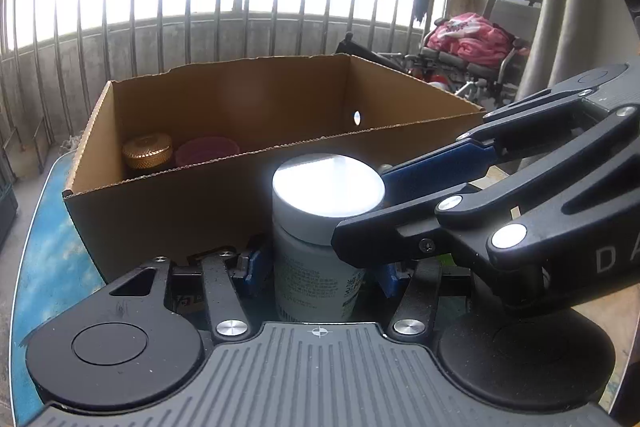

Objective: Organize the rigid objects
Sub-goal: 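Grasp the white supplement bottle with the right gripper, then carry the white bottle into the box and lower it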

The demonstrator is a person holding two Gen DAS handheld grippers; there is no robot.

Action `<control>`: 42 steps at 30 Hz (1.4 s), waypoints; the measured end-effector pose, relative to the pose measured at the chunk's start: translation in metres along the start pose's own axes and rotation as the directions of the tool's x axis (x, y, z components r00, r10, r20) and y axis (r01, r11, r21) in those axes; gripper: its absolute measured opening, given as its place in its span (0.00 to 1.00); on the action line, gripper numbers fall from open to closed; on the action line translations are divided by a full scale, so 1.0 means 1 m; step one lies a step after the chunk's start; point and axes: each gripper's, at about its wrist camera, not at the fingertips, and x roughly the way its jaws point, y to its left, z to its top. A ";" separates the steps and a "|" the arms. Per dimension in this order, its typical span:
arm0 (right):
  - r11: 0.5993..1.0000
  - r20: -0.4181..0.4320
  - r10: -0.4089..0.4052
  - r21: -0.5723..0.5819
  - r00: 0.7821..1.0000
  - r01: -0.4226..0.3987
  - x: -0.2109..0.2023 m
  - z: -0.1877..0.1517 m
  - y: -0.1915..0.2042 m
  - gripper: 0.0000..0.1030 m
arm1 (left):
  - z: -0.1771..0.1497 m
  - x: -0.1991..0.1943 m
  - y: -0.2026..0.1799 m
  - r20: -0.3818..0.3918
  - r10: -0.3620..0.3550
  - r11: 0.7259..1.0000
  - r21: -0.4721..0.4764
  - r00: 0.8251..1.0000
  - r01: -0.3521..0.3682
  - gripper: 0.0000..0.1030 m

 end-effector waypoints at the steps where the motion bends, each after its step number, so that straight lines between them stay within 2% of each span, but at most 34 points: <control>1: 1.000 0.007 -0.004 -0.003 1.000 0.004 0.001 -0.002 0.001 0.45 | 0.001 -0.001 -0.001 -0.001 0.002 1.000 0.010 1.000 -0.002 0.52; 3: 1.000 0.014 -0.013 -0.016 1.000 0.013 0.002 -0.003 0.003 0.46 | 0.001 -0.004 -0.002 -0.008 0.006 1.000 0.015 1.000 -0.006 0.52; 8: 0.999 0.010 0.038 0.029 0.999 -0.039 0.004 -0.002 -0.002 0.45 | -0.008 -0.003 0.003 -0.018 0.038 0.999 0.029 0.999 -0.038 0.51; 11: 0.999 0.018 0.034 0.021 0.999 -0.035 0.004 -0.001 0.001 0.46 | -0.011 -0.009 0.006 -0.026 0.039 0.999 0.016 0.999 -0.038 0.51; 16: 0.998 0.020 0.058 0.026 0.998 -0.059 0.007 -0.004 0.007 0.52 | -0.016 -0.022 0.002 -0.043 0.027 0.999 0.042 0.999 -0.025 0.51; 26: 0.996 0.041 0.086 -0.041 0.995 -0.084 0.000 -0.013 0.023 0.53 | -0.019 -0.049 -0.003 -0.045 0.036 0.998 0.049 0.998 -0.034 0.51; 31: 0.993 0.078 0.078 -0.092 0.994 -0.070 -0.031 -0.007 0.034 0.53 | 0.008 -0.072 -0.008 -0.017 -0.012 0.998 0.062 1.000 0.013 0.51; 34: 0.988 0.109 0.062 -0.145 0.992 -0.046 -0.058 0.009 0.037 0.53 | 0.036 -0.082 -0.019 0.018 0.000 0.989 0.145 1.000 -0.003 0.51; 36: 0.985 0.131 0.055 -0.172 0.990 -0.032 -0.073 0.023 0.035 0.53 | 0.059 -0.082 -0.024 0.027 0.001 0.986 0.168 1.000 -0.006 0.51; 40: 0.989 0.183 0.043 -0.150 0.982 -0.015 -0.091 0.057 0.013 0.53 | 0.103 -0.062 -0.022 0.045 -0.023 0.980 0.201 0.999 0.014 0.51; 42: 0.993 0.196 0.019 -0.122 0.980 0.005 -0.087 0.077 -0.004 0.53 | 0.123 -0.036 -0.015 0.019 -0.046 0.977 0.208 0.999 0.041 0.51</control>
